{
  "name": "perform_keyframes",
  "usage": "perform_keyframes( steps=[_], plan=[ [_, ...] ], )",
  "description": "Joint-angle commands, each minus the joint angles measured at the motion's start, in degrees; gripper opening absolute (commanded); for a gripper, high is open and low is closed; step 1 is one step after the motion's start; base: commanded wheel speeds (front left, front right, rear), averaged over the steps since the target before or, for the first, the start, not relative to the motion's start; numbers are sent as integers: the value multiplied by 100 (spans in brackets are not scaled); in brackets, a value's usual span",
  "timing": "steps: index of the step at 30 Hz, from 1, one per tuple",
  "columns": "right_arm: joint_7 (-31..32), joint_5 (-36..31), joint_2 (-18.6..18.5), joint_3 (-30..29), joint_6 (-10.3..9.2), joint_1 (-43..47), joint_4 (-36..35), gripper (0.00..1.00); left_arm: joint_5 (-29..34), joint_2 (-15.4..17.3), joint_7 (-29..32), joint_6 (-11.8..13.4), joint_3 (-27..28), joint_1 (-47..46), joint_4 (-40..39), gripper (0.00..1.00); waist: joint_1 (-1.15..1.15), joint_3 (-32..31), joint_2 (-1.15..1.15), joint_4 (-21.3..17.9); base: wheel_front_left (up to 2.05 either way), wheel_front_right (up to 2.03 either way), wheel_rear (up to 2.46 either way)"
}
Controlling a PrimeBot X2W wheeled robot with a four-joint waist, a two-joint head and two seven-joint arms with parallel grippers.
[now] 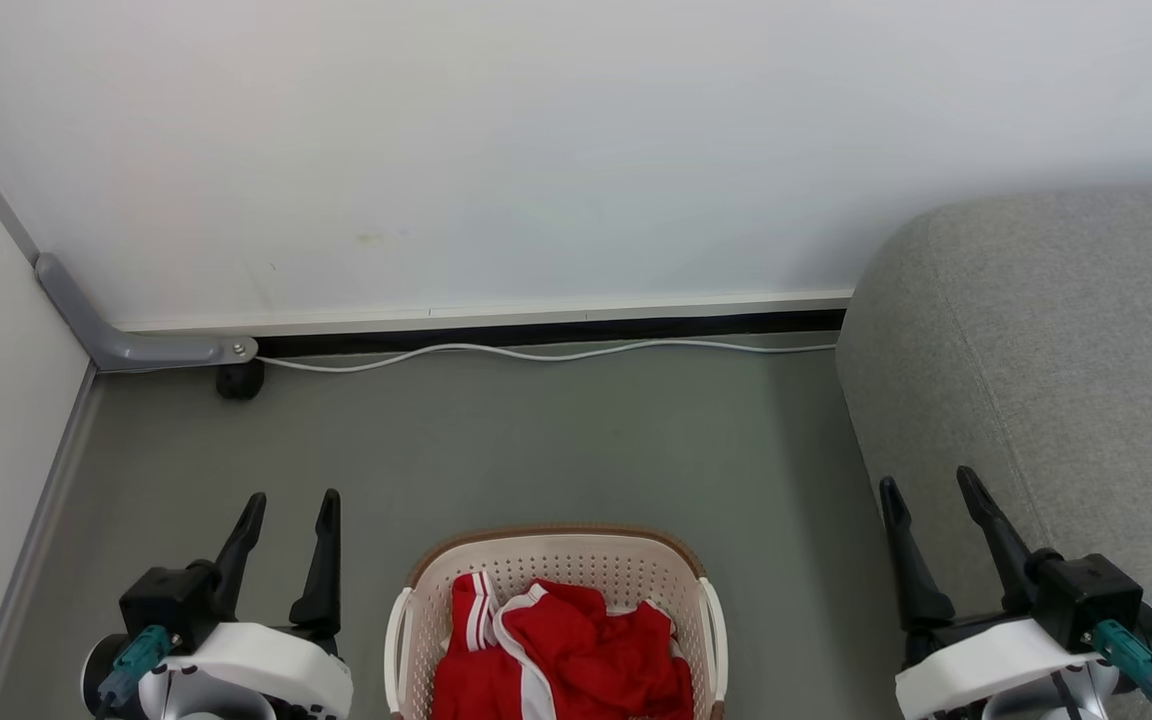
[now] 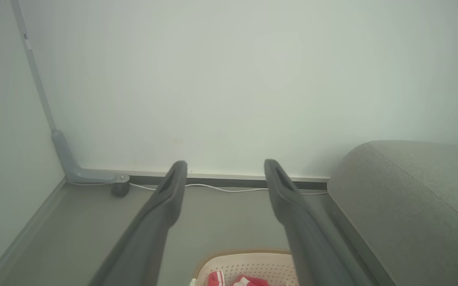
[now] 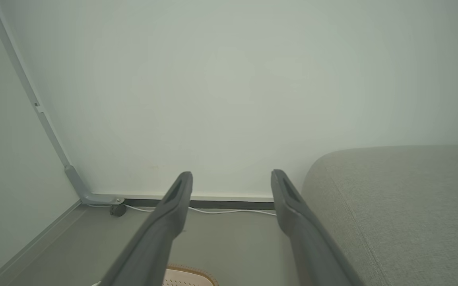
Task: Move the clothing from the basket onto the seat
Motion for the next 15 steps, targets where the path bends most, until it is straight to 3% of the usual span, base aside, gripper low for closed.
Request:
perform_keyframes(
  steps=[1,15],
  plan=[
    [-78,-69,-56,148,25,-164,-122,100,-64,102,-77,-23,155,-236,-107,100,0,11,0,-9,0,0,0],
    [-78,-76,-56,250,25,-183,-154,100,-142,134,-77,-23,-43,-151,76,100,0,262,0,-407,0,0,0]
  ],
)
